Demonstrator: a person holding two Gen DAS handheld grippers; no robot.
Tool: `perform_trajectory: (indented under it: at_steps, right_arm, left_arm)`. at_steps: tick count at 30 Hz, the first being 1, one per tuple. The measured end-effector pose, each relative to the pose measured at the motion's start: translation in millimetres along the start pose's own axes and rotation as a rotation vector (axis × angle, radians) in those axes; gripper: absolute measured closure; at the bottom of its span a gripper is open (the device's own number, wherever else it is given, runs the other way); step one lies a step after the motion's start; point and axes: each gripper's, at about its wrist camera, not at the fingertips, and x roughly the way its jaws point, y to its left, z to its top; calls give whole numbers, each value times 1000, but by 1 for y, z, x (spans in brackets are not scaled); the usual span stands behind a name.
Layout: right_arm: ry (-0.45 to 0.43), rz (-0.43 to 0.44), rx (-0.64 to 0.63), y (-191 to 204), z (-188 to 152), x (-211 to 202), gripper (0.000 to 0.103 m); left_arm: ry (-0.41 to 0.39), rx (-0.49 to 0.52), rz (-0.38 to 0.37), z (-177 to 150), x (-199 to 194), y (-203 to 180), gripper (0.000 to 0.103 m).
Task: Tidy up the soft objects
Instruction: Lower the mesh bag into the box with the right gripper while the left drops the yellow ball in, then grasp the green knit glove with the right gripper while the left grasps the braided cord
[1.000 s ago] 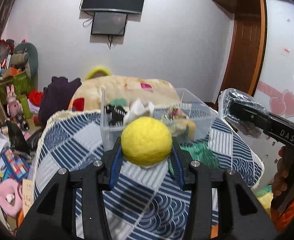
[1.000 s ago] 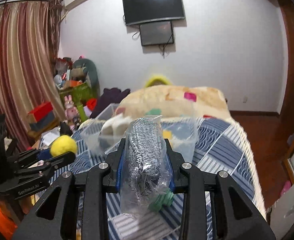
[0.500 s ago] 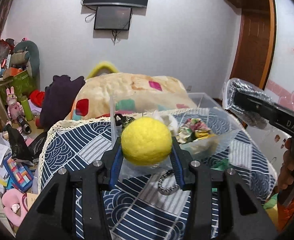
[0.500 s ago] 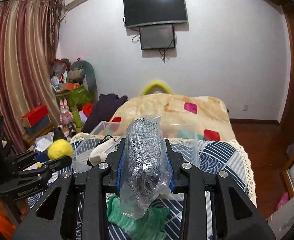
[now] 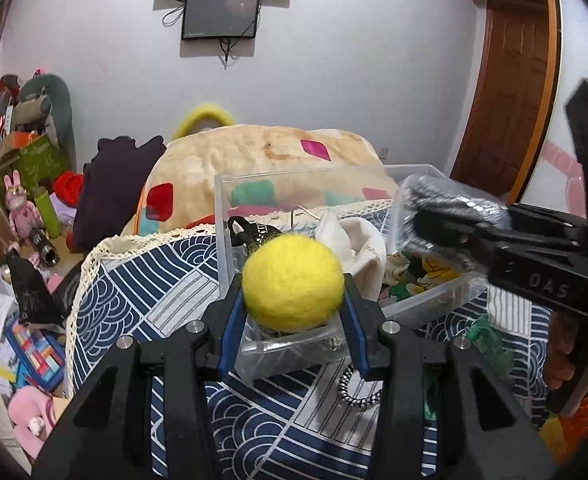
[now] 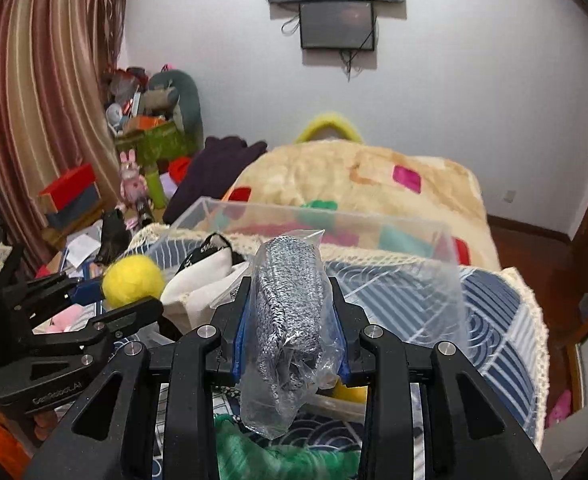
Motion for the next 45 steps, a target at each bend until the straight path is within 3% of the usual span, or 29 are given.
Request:
perform_trajectory:
  at_steps: [7, 11, 16, 21, 26, 29, 36, 45]
  right_arm:
    - [62, 28, 10, -2, -3, 13, 70]
    - [71, 15, 9, -1, -3, 13, 52]
    - [33, -27, -30, 4, -4, 0, 44]
    - [-16, -30, -16, 2, 1, -16, 29]
    - [-66, -22, -18, 3, 3, -40, 22]
    - [-100, -15, -10, 3, 2, -54, 21]
    - [-154, -7, -15, 5, -16, -78, 21]
    - [-73, -30, 2, -2, -57, -68, 21]
  left_arm:
    - [3, 45, 30, -2, -2, -6, 58]
    - [12, 23, 17, -1, -3, -3, 57]
    - [16, 17, 14, 0, -9, -3, 54]
    - [0, -4, 2, 2, -21, -2, 39]
    - [-38, 15, 34, 4, -39, -6, 38]
    - [-68, 21, 43, 2, -53, -10, 31]
    - [-106, 27, 40, -20, -78, -21, 27]
    - [3, 2, 19, -66, -63, -28, 26]
